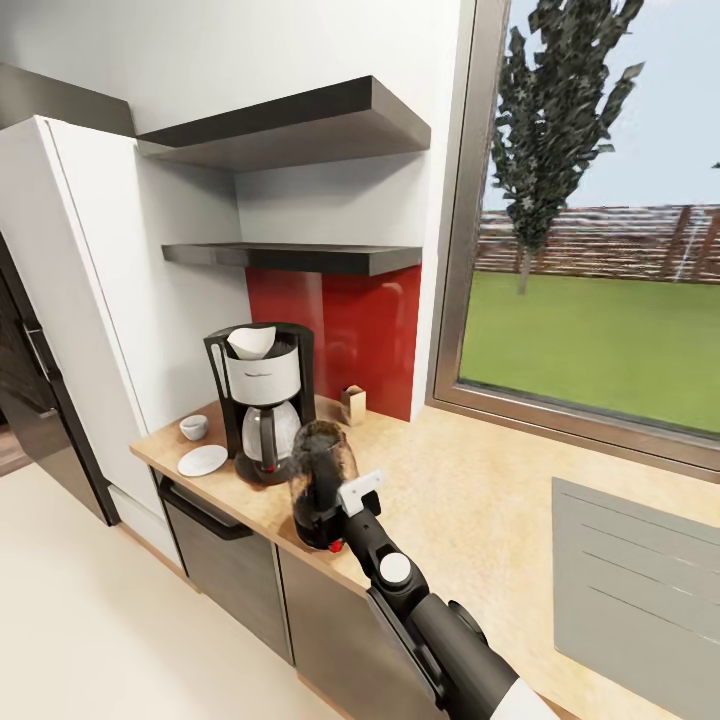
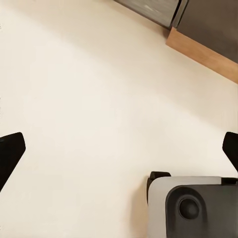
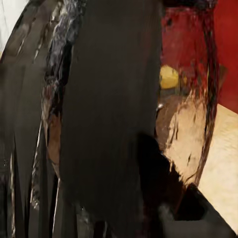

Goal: Set up a coffee station on the kitchen countertop: keep the coffee maker on the countertop, move the bottle of coffee from the kitchen shelf to the counter next to the coffee maker, place a paper coffee filter on top of the coffee maker, put the saucer next to the coffee maker with the coffee cup on the saucer, and place the electric kettle next to the coffee maker.

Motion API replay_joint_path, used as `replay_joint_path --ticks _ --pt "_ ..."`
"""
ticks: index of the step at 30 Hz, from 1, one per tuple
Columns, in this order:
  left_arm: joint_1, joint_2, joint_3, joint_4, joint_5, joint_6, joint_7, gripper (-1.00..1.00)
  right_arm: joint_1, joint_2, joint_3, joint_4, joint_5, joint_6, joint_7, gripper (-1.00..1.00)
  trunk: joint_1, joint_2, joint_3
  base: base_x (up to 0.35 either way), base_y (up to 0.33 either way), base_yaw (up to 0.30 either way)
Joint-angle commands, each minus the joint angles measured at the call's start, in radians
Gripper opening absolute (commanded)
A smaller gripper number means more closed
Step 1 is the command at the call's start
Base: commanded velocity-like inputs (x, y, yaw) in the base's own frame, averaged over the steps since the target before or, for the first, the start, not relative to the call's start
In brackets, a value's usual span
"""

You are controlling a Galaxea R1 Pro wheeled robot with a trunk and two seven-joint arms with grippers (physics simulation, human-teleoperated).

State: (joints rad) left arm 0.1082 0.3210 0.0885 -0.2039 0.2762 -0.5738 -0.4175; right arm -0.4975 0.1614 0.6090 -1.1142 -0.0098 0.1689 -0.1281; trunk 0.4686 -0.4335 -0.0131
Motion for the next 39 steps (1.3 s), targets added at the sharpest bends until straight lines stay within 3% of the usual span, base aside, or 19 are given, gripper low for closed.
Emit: replay_joint_path --ticks 1,25,39 --pt "0.001 0.0 0.008 -0.002 0.003 0.003 -0.01 1.0 -0.001 0.0 0.003 -0.001 -0.001 0.006 -0.007 1.0 0.001 -0.002 -0.001 0.0 0.0 0.0" --pt "0.001 0.0 0.008 -0.002 0.003 0.002 -0.01 1.0 -0.001 0.0 0.003 -0.001 -0.001 0.005 -0.007 1.0 0.001 -0.002 -0.001 -0.007 0.0 0.0" --pt "0.001 0.0 0.01 -0.002 0.003 0.003 -0.01 1.0 -0.001 0.0 0.003 -0.001 -0.001 0.005 -0.007 1.0 0.001 -0.002 -0.001 -0.284 0.0 0.0"
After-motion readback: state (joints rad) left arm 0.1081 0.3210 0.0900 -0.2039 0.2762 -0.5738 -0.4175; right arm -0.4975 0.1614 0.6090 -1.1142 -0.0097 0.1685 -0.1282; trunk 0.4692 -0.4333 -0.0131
